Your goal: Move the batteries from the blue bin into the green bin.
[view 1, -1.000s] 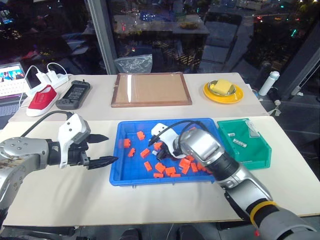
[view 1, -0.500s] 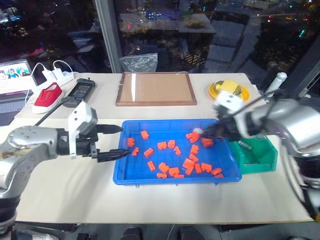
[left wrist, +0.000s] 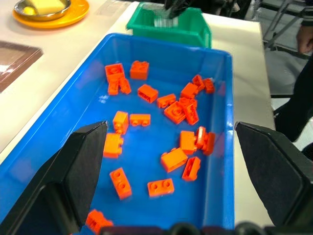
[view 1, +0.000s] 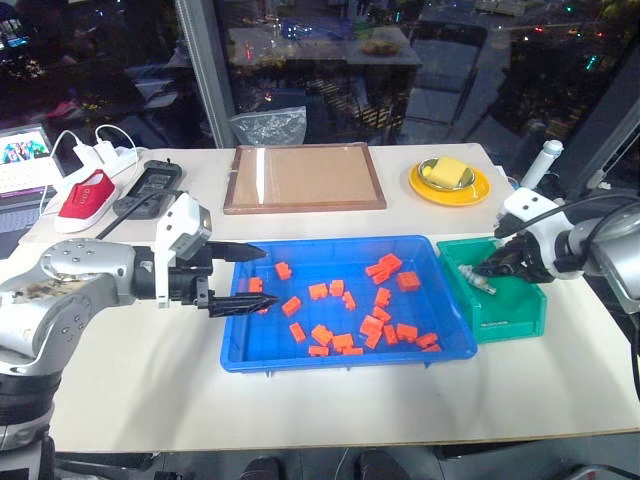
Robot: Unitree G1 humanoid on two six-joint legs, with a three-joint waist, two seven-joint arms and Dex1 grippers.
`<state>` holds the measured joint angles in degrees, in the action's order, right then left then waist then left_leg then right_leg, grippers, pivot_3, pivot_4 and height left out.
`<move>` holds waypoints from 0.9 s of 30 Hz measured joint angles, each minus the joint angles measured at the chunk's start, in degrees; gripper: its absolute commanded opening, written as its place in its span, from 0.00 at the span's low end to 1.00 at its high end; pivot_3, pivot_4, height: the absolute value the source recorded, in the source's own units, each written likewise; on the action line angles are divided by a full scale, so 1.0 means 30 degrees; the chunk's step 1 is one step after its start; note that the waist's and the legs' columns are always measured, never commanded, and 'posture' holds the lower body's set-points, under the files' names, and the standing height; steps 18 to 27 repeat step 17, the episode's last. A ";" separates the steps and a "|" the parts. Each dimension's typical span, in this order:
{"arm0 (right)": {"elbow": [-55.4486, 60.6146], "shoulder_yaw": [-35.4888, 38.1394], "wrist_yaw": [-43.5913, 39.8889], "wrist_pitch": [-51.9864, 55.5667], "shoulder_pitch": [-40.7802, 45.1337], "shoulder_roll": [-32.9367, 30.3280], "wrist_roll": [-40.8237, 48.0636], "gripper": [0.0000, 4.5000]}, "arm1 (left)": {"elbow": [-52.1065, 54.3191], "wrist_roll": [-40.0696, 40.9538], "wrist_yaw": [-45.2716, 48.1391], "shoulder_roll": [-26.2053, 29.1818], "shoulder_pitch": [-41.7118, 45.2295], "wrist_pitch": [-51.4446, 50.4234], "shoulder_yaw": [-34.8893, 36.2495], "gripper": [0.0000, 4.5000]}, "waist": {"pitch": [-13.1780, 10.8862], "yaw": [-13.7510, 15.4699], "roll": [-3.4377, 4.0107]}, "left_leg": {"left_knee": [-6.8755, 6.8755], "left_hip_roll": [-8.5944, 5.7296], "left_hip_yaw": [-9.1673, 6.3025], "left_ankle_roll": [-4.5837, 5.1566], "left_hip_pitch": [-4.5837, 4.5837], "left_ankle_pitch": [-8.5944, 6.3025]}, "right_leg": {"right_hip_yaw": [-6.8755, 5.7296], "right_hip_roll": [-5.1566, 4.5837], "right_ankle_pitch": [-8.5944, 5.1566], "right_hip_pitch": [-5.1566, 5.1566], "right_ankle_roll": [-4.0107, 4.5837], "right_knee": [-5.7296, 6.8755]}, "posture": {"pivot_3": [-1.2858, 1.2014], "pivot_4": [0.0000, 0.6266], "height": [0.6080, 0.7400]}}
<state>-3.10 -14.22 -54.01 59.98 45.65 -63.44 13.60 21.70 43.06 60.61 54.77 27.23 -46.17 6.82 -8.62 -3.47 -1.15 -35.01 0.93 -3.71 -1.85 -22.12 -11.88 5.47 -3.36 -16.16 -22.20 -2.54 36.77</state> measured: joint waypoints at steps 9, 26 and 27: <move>-0.1965 0.2071 0.1768 -0.1850 0.0683 0.2192 -0.0687 0.97 | 0.0004 -0.0912 -0.1569 -0.0431 -0.0031 0.0496 0.0199 1.00 | 0.0000 -0.0105 0.0002 | 0.0006 0.0005 0.0000 0.0000 0.0016 0.0000 | 0.0007 0.0008 0.0005 0.0008 0.0008 0.0016 | 0.52 0.24 1.00; -0.0425 0.5189 0.0800 -0.5759 -0.2787 0.3159 0.0859 0.97 | -0.0249 -0.2712 -0.3346 -0.0848 -0.0459 0.1580 0.0409 1.00 | 0.0002 0.0285 0.0003 | -0.0020 -0.0012 -0.0008 0.0011 -0.0007 -0.0006 | 0.0003 -0.0010 0.0010 0.0025 0.0009 -0.0002 | 0.52 0.24 1.00; -0.0425 0.5189 0.0800 -0.5759 -0.2787 0.3159 0.0859 0.97 | -0.0249 -0.2712 -0.3346 -0.0848 -0.0459 0.1580 0.0409 1.00 | 0.0002 0.0285 0.0003 | -0.0020 -0.0012 -0.0008 0.0011 -0.0007 -0.0006 | 0.0003 -0.0010 0.0010 0.0025 0.0009 -0.0002 | 0.52 0.24 1.00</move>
